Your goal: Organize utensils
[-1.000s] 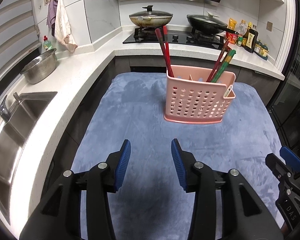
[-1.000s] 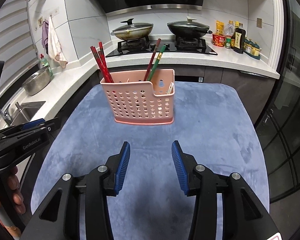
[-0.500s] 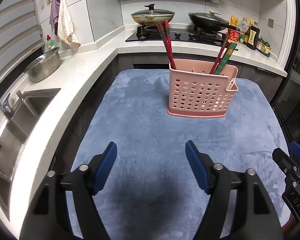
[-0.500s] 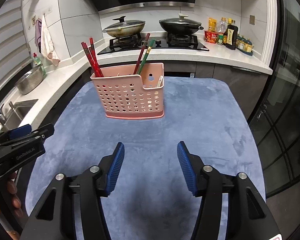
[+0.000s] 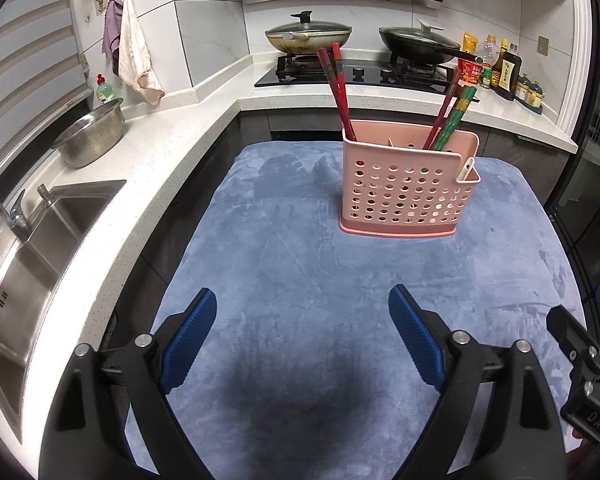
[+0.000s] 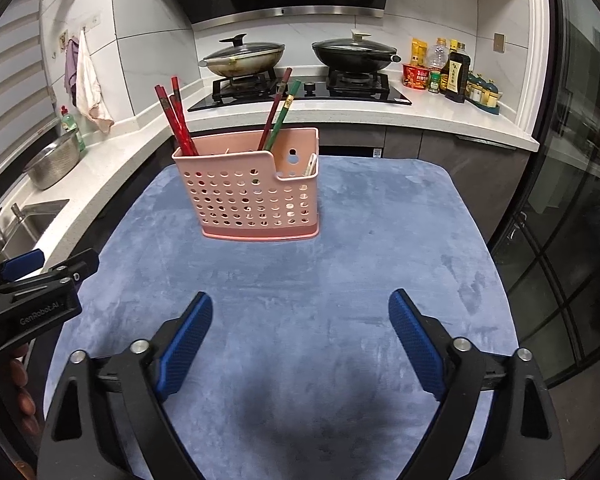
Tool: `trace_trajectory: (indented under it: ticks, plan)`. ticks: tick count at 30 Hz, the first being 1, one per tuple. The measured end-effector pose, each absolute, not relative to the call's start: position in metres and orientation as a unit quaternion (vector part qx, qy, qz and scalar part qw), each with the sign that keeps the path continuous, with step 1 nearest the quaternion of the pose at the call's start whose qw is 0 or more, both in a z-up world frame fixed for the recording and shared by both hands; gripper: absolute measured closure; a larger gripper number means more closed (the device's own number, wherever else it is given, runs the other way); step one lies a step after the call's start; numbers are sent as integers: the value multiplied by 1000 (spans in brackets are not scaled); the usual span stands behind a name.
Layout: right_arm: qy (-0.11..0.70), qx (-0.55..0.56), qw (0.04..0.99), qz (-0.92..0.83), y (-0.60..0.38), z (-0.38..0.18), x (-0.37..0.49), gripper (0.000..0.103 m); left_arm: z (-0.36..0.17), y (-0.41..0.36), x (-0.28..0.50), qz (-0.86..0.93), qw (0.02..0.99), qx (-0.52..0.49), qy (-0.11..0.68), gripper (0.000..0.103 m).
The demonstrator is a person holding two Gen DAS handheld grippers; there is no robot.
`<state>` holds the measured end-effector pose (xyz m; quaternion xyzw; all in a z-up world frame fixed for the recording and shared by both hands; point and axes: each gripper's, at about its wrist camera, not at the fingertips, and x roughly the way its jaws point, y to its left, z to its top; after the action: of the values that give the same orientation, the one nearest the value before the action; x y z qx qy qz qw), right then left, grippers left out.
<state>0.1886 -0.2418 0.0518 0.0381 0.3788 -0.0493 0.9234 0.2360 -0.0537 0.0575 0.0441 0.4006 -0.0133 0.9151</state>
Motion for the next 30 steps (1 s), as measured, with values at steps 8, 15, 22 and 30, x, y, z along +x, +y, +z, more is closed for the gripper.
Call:
trace_trajectory:
  ticks: [8, 15, 22, 30]
  plan:
    - [379, 33, 923, -59, -244, 49, 189, 7, 54, -51, 238, -2, 914, 46, 404, 12]
    - [381, 30, 922, -63, -245, 48, 190, 7, 52, -50, 238, 8, 913, 47, 406, 11]
    - [385, 30, 920, -64, -245, 46, 191, 7, 50, -50, 237, 12, 911, 48, 408, 11]
    - [389, 32, 919, -63, -244, 44, 192, 7, 50, -50, 238, 19, 912, 48, 406, 11]
